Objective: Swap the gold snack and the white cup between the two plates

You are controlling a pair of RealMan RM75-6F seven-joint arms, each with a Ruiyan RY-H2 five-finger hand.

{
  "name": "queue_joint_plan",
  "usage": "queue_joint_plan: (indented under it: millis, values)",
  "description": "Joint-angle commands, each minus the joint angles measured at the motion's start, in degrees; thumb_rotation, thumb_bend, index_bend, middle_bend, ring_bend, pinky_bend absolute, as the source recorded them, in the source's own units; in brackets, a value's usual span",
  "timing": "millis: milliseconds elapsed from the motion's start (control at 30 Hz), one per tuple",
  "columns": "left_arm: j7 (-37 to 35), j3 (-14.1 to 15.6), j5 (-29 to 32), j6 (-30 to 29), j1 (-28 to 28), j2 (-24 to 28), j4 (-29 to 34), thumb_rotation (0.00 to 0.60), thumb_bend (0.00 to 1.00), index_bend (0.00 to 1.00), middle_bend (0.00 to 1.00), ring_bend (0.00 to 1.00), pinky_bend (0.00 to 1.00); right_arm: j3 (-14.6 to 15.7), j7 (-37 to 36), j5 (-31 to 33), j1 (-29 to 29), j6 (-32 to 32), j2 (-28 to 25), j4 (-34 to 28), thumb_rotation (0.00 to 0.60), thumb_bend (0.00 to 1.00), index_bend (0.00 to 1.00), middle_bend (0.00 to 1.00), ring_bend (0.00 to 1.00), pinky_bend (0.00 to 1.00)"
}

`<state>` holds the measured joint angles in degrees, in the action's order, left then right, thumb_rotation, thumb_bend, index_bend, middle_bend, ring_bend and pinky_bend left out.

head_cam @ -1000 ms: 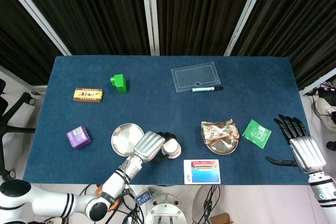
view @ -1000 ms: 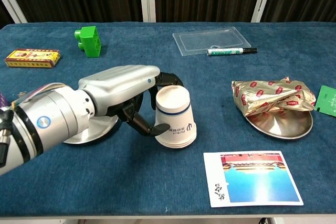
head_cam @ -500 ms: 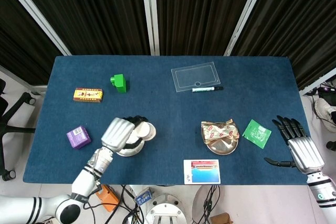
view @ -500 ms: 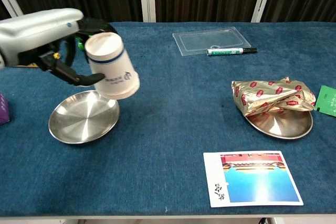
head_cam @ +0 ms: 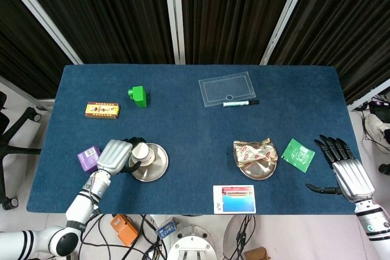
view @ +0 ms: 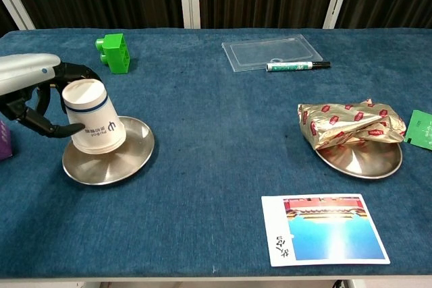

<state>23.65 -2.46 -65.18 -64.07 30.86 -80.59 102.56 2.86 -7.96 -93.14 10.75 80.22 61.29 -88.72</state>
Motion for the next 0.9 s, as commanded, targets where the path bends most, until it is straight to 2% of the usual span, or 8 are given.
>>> queue_joint_plan:
  millis: [33,200,300,400,533,667,800,900]
  values:
    - [-0.7,0.5,-1.2,0.4,-0.1,0.0,-0.5,0.6,0.34,0.41,0.43,0.42,0.56,0.0,0.1,-0.1,0.0,-0.1,0.0,0.0,0.378,0.14,0.0,0.0,0.0,0.02]
    - [0.3,2.1,-3.7,0.4,-0.4,1.5,-0.1,0.6,0.14,0.18,0.27,0.29,0.48,-0.3,0.2,0.1,-0.2,0.0,0.0,-0.1,0.378,0.14,0.0,0.0,0.0,0.02]
    - [2.1,2.8,-4.6,-0.7,-1.0,2.1,0.6,0.6,0.06,0.1,0.21,0.22,0.44,-0.3,0.4,-0.1,-0.2,-0.2,0.1,-0.1,0.379,0.14,0.0,0.0,0.0,0.02]
    - [3.2,3.3,-4.2,-0.9,-1.5,3.1,1.8,0.6,0.02,0.06,0.16,0.16,0.4,-0.3,0.7,-0.3,-0.3,-0.1,0.2,-0.3,0.38,0.14,0.0,0.0,0.0,0.02]
    - [2.2,3.8,-6.7,-3.0,-2.8,5.2,3.6,0.6,0.0,0.04,0.12,0.13,0.36,-0.2,1.6,-0.5,-0.7,0.2,0.3,-0.6,0.378,0.14,0.0,0.0,0.0,0.02]
    - [-0.9,5.1,-14.4,-10.5,-6.5,8.9,3.9,0.6,0.0,0.04,0.09,0.09,0.3,-0.5,4.2,0.5,-1.9,1.4,0.4,-1.2,0.379,0.14,0.0,0.0,0.0,0.01]
    - [-11.4,6.8,-19.8,-18.0,-11.6,13.6,1.7,0.6,0.03,0.04,0.03,0.01,0.14,-0.6,11.3,3.3,-4.5,3.2,0.3,-3.6,0.38,0.14,0.0,0.0,0.0,0.0]
    - [-19.3,7.8,-21.9,-23.2,-15.7,14.9,-3.3,0.6,0.05,0.04,0.0,0.0,0.1,-0.3,14.6,3.8,-6.5,5.4,0.7,-4.7,0.385,0.14,0.0,0.0,0.0,0.0]
